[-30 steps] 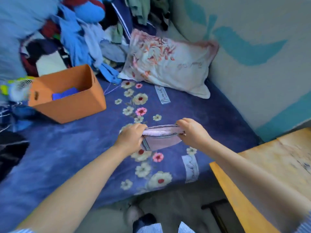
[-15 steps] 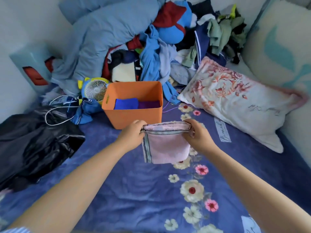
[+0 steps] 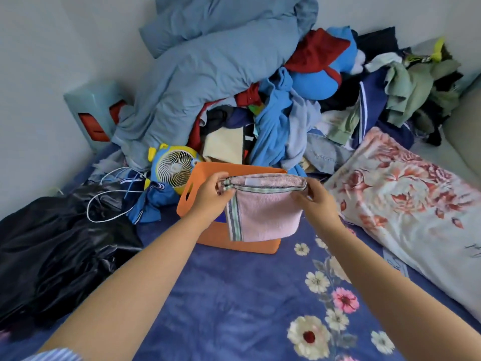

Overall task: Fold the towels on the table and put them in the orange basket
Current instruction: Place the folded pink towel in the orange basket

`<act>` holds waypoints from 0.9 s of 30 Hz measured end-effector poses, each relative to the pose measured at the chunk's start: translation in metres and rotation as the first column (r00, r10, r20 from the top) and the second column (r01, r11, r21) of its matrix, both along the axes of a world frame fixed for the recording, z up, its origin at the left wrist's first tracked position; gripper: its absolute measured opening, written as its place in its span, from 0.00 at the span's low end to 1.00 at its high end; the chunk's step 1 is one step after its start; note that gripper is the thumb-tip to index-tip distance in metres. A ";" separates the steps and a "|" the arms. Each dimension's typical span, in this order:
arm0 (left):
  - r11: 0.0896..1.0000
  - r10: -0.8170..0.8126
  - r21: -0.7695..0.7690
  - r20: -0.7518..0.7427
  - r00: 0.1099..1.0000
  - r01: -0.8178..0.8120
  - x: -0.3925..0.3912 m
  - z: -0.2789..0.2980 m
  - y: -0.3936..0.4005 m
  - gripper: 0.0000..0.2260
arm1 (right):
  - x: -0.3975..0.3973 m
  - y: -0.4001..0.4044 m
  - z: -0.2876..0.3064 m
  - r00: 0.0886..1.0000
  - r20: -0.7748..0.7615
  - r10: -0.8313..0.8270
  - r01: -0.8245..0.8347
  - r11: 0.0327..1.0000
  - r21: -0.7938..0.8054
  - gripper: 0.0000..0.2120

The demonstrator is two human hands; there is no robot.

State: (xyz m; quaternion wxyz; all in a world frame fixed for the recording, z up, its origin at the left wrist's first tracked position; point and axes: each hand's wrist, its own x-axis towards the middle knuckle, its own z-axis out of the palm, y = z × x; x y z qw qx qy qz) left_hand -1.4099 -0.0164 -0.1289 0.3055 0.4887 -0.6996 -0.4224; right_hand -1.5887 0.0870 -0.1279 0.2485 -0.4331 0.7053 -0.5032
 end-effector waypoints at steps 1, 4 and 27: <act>0.999 0.030 0.028 -0.051 0.998 -0.029 -0.009 -0.003 -0.019 0.17 | -0.006 -0.022 -0.003 1.000 0.005 0.001 -0.001 1.000 -0.013 0.10; 0.993 0.084 0.095 -0.151 0.985 -0.070 -0.029 -0.015 -0.064 0.17 | -0.017 -0.069 -0.010 1.000 0.006 0.003 -0.003 0.999 -0.039 0.09; 0.866 -0.186 0.495 0.443 0.877 -0.066 -0.144 -0.285 -0.234 0.19 | -0.071 -0.260 -0.265 0.959 -0.216 -0.182 0.282 0.613 0.738 0.14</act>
